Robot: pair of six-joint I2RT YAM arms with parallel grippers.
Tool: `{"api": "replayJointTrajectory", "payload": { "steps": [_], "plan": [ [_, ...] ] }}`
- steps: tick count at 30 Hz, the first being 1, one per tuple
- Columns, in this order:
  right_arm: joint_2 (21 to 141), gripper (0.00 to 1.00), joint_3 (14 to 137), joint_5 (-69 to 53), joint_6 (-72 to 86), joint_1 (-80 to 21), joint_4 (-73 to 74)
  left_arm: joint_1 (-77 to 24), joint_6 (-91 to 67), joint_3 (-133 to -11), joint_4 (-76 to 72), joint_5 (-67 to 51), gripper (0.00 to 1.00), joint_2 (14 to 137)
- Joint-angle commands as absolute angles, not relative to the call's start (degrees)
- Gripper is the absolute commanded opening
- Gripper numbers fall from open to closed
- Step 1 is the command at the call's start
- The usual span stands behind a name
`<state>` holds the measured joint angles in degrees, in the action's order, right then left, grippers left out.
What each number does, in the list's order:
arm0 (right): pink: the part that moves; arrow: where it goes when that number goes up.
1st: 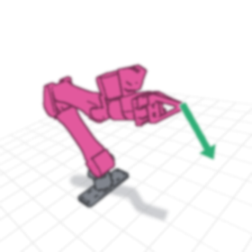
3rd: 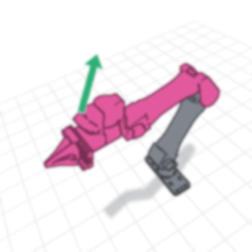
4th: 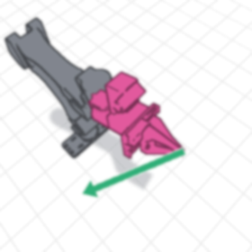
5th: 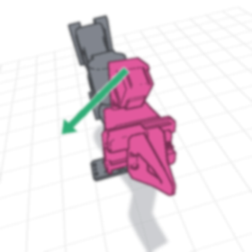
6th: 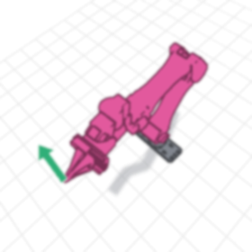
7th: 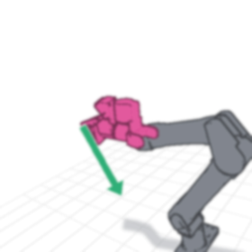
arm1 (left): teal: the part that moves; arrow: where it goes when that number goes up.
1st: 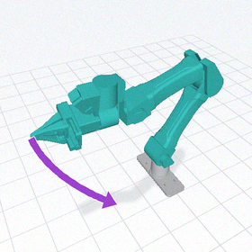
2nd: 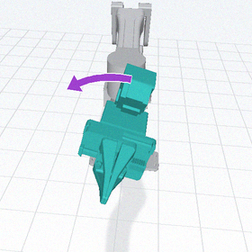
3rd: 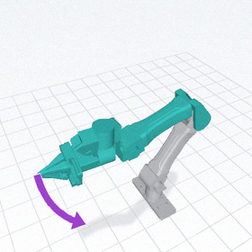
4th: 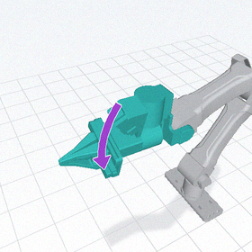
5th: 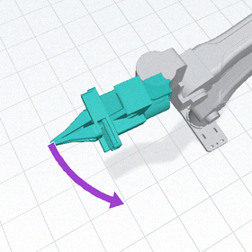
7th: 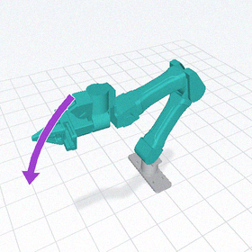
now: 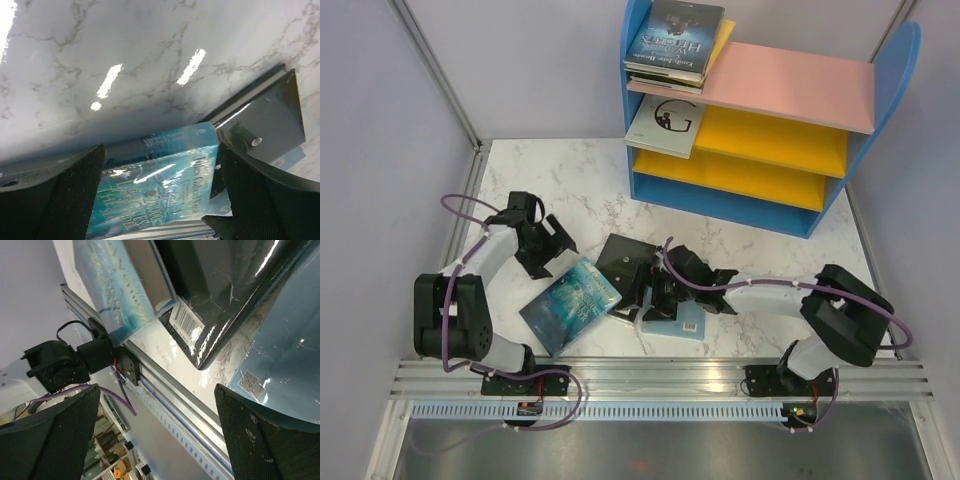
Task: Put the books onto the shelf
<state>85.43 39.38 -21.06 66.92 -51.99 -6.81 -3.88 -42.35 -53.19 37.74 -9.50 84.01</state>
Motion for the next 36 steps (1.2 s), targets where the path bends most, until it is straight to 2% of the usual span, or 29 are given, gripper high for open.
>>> {"api": "replayJointTrajectory", "payload": {
  "steps": [1, 11, 19, 26, 29, 30, 32, 33, 34, 36],
  "plan": [
    [90.2, 0.98, 42.0, -18.6, 70.4, -56.0, -15.6, -1.2, -36.7, -52.1, 38.1, -12.0, 0.97, 84.4],
    [104.7, 0.98, 39.5, -10.5, 84.4, -65.8, -39.7, -0.2, -31.7, -47.6, 38.1, -15.0, 0.97, 86.6],
    [113.4, 0.98, 38.2, 5.7, 92.5, -70.0, -46.8, -0.2, -31.5, -44.6, 40.7, -21.0, 0.95, 85.4],
    [119.4, 0.95, 39.8, 12.1, 97.7, -70.8, -48.8, -0.2, -34.7, -40.4, 41.7, -29.4, 0.95, 82.2],
    [120.4, 0.77, 40.9, 12.6, 99.0, -70.9, -49.7, -0.2, -35.7, -38.5, 42.8, -30.8, 0.95, 78.5],
    [119.9, 0.63, 40.2, 13.3, 99.0, -70.9, -50.0, -0.2, -35.8, -38.2, 43.1, -31.2, 0.95, 77.7],
    [116.8, 0.48, 39.3, 14.1, 98.0, -71.0, -48.3, -0.2, -36.3, -38.1, 43.4, -31.9, 0.95, 75.3],
    [115.4, 0.30, 38.7, 14.3, 97.4, -70.9, -46.9, -0.2, -36.3, -38.6, 44.0, -31.9, 0.95, 74.6],
    [112.3, 0.18, 38.4, 14.4, 95.7, -70.9, -43.5, -0.2, -36.3, -38.9, 44.3, -32.2, 0.95, 73.5],
    [109.1, 0.00, 38.4, 13.6, 93.4, -70.9, -39.9, -0.2, -36.2, -40.5, 45.4, -32.8, 0.95, 72.4]
  ]
}}
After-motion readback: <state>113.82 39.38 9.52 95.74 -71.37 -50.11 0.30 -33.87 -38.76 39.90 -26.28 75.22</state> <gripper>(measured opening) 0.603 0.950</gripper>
